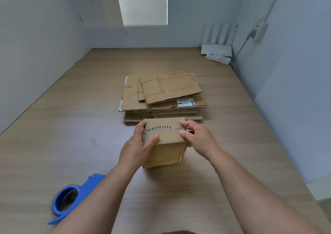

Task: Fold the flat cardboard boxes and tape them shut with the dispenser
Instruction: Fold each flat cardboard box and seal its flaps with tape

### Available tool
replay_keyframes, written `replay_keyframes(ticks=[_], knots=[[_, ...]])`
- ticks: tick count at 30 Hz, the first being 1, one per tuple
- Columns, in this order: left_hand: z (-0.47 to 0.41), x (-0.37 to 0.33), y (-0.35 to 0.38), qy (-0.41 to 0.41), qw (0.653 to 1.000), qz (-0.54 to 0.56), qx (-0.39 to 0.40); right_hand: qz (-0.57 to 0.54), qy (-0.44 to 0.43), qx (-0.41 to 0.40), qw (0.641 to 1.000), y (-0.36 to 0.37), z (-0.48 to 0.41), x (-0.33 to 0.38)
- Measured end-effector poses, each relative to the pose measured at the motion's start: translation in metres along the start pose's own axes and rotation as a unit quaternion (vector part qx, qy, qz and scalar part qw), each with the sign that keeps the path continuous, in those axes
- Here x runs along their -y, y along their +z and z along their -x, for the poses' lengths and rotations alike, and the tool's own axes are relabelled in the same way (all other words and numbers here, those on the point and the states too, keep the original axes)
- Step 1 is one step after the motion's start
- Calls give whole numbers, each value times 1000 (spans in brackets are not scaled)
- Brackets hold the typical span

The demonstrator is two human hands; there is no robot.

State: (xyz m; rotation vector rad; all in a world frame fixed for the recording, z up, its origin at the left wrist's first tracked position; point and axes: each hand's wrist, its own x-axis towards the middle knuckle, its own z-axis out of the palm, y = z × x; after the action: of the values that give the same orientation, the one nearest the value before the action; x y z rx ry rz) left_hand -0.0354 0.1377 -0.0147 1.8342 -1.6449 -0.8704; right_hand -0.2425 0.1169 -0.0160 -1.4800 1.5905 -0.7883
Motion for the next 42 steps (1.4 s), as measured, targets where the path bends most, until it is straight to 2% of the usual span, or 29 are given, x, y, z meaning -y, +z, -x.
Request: replay_keyframes(ticks=[9, 14, 19, 23, 32, 37, 42], knots=[[-16, 7, 23, -12, 997, 65, 27, 54, 12, -15, 998, -3, -3, -6], [-12, 25, 16, -56, 992, 108, 34, 94, -15, 20, 995, 11, -4, 1], [-6, 28, -6, -57, 998, 10, -16, 12, 6, 43, 999, 21, -13, 8], [1, 45, -14, -78, 995, -54, -13, 17, 33, 94, 995, 44, -10, 5], [19, 68, 14, -43, 999, -3, -8, 23, 8, 80, 997, 50, 18, -19], [8, 61, 21, -9, 999, -41, 31, -2, 15, 52, 999, 34, 24, -30], [9, 60, 25, 4, 998, -31, 51, -100, 38, 35, 994, 33, 27, -39]])
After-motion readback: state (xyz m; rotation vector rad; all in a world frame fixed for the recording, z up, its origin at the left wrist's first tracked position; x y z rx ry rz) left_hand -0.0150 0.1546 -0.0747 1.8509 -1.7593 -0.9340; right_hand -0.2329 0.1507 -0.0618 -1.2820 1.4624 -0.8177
